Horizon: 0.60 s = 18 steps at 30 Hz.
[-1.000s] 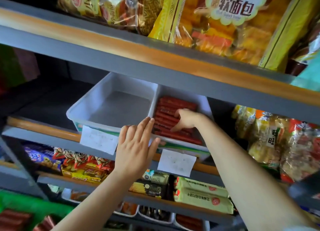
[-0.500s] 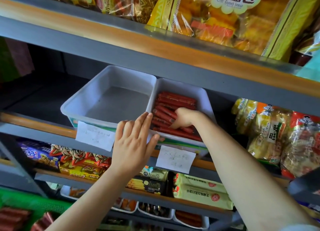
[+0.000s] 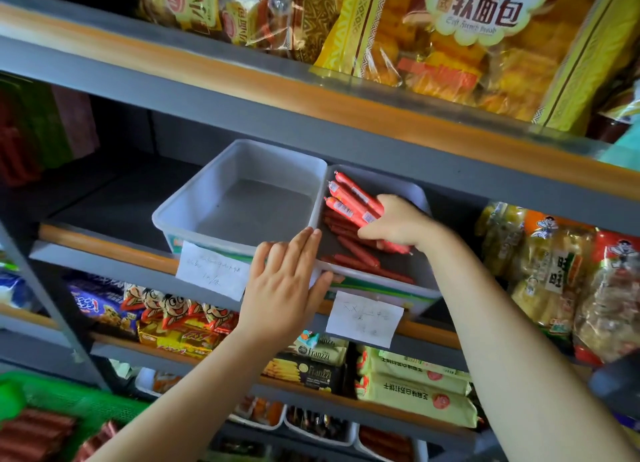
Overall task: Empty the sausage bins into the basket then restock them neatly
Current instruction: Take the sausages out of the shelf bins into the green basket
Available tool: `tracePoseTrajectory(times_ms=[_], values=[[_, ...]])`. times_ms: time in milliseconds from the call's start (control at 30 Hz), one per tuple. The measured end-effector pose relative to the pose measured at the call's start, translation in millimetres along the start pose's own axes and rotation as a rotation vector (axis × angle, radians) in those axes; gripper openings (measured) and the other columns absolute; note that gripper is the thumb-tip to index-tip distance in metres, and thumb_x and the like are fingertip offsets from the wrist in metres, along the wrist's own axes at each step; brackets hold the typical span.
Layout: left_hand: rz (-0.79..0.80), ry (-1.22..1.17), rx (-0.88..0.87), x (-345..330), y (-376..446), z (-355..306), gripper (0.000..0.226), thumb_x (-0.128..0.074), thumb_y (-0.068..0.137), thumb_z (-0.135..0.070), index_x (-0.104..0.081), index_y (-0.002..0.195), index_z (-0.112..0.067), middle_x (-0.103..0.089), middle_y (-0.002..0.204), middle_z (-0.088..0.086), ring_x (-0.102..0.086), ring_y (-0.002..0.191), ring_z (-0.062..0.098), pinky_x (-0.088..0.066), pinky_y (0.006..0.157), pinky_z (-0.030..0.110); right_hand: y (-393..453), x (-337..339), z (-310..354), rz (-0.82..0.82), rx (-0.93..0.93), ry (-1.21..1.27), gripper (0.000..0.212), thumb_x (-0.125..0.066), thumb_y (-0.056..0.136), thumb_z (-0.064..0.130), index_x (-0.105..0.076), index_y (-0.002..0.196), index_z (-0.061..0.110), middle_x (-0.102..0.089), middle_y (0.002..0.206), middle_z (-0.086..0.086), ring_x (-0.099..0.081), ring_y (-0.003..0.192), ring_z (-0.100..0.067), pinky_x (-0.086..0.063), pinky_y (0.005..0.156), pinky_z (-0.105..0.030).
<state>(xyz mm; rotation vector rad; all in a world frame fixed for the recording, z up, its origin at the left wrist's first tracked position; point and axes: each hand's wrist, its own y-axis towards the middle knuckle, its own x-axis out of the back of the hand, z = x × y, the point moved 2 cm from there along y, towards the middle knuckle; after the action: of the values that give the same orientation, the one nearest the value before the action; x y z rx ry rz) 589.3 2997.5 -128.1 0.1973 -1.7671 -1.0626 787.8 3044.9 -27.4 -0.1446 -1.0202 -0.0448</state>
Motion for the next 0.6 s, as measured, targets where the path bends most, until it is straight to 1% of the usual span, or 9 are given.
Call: tracePoseTrajectory(times_ms=[100, 167, 267, 333, 367, 400, 467, 533, 600], values=[[0.043, -0.005, 0.01, 1, -2, 0, 0.06, -0.036, 0.102, -0.047, -0.052, 0.14, -0.004, -0.056, 0.14, 0.011, -0.056, 0.107, 0.029, -0.033, 0.101, 0.041, -32, 13, 17, 0.037, 0.027, -0.018, 0.023, -0.072, 0.08, 0.013, -0.05, 0.088, 0.017, -0.064, 0.068, -0.002, -0.057, 0.045, -0.01, -0.046, 0.043, -0.021], [0.106, -0.025, 0.028, 3, -2, 1, 0.063, -0.031, 0.102, -0.05, -0.052, 0.141, -0.005, -0.056, 0.141, 0.01, -0.056, 0.108, 0.029, -0.032, 0.102, 0.041, -54, 16, 26, 0.065, 0.049, 0.004, 0.026, -0.075, 0.079, 0.016, -0.053, 0.093, 0.015, -0.068, 0.073, -0.006, -0.062, 0.05, -0.013, -0.053, 0.053, -0.03], [0.19, -0.202, 0.04, 15, 2, 3, 0.069, -0.019, 0.103, -0.057, -0.054, 0.14, -0.01, -0.058, 0.139, 0.004, -0.057, 0.112, 0.026, -0.028, 0.103, 0.034, -85, 14, 36, 0.105, 0.091, 0.16, 0.029, -0.078, 0.08, 0.015, -0.057, 0.099, 0.015, -0.071, 0.08, -0.004, -0.067, 0.059, -0.018, -0.058, 0.062, -0.032], [0.138, -0.55, 0.119, 38, 3, 7, 0.059, -0.024, 0.101, -0.06, -0.053, 0.138, -0.023, -0.062, 0.125, -0.014, -0.056, 0.112, 0.015, -0.03, 0.098, 0.021, -104, 7, 46, 0.135, 0.118, 0.323, 0.029, -0.077, 0.081, 0.01, -0.059, 0.103, 0.016, -0.071, 0.076, -0.002, -0.066, 0.059, -0.02, -0.058, 0.059, -0.032], [0.118, -0.786, 0.222, 53, 2, 9, 0.047, -0.034, 0.099, -0.057, -0.051, 0.135, -0.032, -0.062, 0.119, -0.023, -0.056, 0.112, 0.007, -0.032, 0.096, 0.014, -112, 0, 51, 0.151, 0.128, 0.409, 0.028, -0.075, 0.082, 0.007, -0.06, 0.103, 0.015, -0.07, 0.074, -0.001, -0.065, 0.058, -0.02, -0.057, 0.055, -0.032], [0.101, -1.025, 0.343, 69, -1, 11, 0.038, -0.044, 0.098, -0.053, -0.054, 0.13, -0.036, -0.065, 0.114, -0.023, -0.057, 0.112, 0.001, -0.036, 0.093, 0.01, -118, -8, 57, 0.167, 0.14, 0.488, 0.027, -0.074, 0.082, 0.004, -0.06, 0.103, 0.014, -0.07, 0.073, -0.002, -0.063, 0.056, -0.021, -0.054, 0.051, -0.031], [0.099, -1.445, 0.544, 89, -11, 15, 0.032, -0.054, 0.096, -0.043, -0.064, 0.121, -0.026, -0.073, 0.11, -0.007, -0.065, 0.108, 0.005, -0.048, 0.089, 0.015, -126, -31, 69, 0.203, 0.159, 0.609, 0.025, -0.073, 0.082, 0.002, -0.061, 0.102, 0.012, -0.069, 0.073, -0.006, -0.062, 0.054, -0.024, -0.05, 0.047, -0.029], [0.183, -1.68, 0.648, 92, -23, 22, 0.044, -0.055, 0.092, -0.041, -0.065, 0.119, -0.006, -0.073, 0.109, 0.013, -0.069, 0.101, 0.023, -0.055, 0.084, 0.029, -129, -62, 82, 0.249, 0.16, 0.714, 0.028, -0.077, 0.078, 0.004, -0.064, 0.1, 0.015, -0.069, 0.074, -0.008, -0.062, 0.054, -0.025, -0.052, 0.049, -0.03], [0.266, -1.837, 0.789, 88, -40, 35, 0.051, -0.057, 0.09, -0.04, -0.062, 0.117, 0.003, -0.067, 0.109, 0.026, -0.066, 0.088, 0.031, -0.053, 0.069, 0.033, -126, -99, 96, 0.304, 0.153, 0.791, 0.026, -0.08, 0.076, 0.011, -0.069, 0.098, 0.019, -0.07, 0.079, -0.01, -0.064, 0.061, -0.025, -0.055, 0.056, -0.033]])
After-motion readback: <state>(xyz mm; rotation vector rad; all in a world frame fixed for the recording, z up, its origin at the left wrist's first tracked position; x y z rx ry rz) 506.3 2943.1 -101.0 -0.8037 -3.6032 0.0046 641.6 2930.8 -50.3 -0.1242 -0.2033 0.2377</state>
